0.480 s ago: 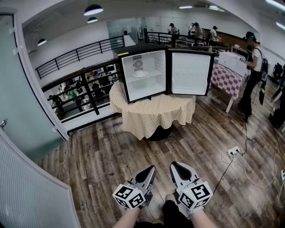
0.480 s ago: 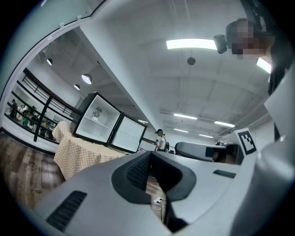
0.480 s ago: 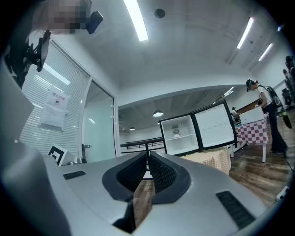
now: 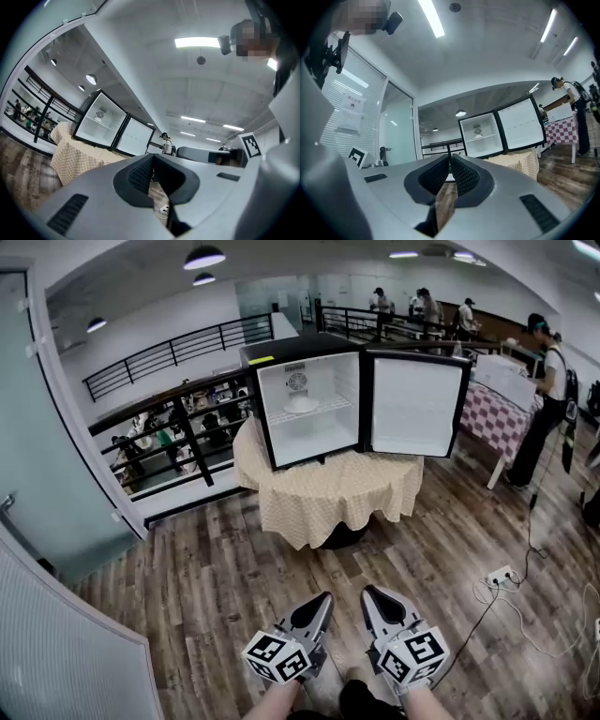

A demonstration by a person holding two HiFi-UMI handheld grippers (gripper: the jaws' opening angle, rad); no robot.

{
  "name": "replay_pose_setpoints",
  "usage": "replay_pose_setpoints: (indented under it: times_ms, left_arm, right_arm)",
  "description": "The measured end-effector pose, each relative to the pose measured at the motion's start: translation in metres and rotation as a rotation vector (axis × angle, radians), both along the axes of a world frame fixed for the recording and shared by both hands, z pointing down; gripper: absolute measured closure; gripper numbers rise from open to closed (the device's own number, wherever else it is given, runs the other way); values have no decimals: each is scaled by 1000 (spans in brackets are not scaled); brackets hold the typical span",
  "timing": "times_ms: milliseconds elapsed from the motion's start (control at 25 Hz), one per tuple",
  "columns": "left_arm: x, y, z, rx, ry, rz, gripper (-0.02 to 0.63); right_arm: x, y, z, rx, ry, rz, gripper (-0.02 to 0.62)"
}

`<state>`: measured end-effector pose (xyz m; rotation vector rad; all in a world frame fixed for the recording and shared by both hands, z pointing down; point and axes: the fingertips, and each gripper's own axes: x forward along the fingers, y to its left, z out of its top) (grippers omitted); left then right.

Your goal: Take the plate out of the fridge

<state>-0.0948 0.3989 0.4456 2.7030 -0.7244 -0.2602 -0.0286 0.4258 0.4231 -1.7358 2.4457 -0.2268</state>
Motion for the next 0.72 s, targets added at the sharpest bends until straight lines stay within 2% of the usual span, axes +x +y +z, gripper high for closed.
replay_pose_setpoints:
  times_ms: [720]
  left_arm:
    - [50,-96,7,-34,-7,-83,598]
  right_arm:
    - [40,-104,8,-35,-9,-125,548]
